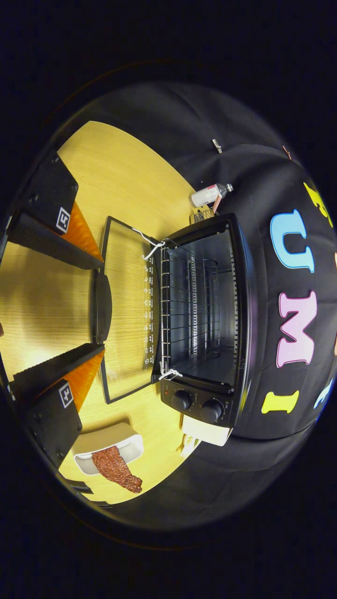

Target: Open the toaster oven, put the food inside, and close the toaster oven door.

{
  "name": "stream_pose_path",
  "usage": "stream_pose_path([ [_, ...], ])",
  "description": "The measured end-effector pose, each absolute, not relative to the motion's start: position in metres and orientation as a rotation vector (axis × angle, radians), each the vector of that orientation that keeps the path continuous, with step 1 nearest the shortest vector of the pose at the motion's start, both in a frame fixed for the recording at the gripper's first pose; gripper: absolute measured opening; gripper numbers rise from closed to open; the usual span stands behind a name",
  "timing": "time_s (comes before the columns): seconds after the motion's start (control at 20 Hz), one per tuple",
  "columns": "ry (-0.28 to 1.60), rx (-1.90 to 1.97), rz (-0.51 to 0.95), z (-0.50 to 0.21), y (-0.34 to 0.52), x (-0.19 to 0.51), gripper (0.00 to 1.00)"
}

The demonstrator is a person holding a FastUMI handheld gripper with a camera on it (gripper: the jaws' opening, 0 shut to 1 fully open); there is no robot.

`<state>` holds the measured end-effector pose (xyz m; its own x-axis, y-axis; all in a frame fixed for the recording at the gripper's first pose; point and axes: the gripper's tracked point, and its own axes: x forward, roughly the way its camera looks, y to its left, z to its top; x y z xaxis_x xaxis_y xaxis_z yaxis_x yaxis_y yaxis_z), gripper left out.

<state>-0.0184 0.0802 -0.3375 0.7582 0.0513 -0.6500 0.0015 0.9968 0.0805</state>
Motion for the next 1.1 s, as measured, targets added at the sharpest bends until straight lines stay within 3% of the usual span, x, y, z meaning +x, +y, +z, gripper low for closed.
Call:
stream_pose_path([
  [0.55, 0.479, 0.141, 0.131, -0.214, 0.035, -0.034, 0.98],
  [0.7, 0.519, 0.19, 0.176, -0.196, -0.005, -0.044, 0.98],
  [1.1, 0.644, 0.213, 0.133, -0.19, -0.169, -0.049, 0.98],
])
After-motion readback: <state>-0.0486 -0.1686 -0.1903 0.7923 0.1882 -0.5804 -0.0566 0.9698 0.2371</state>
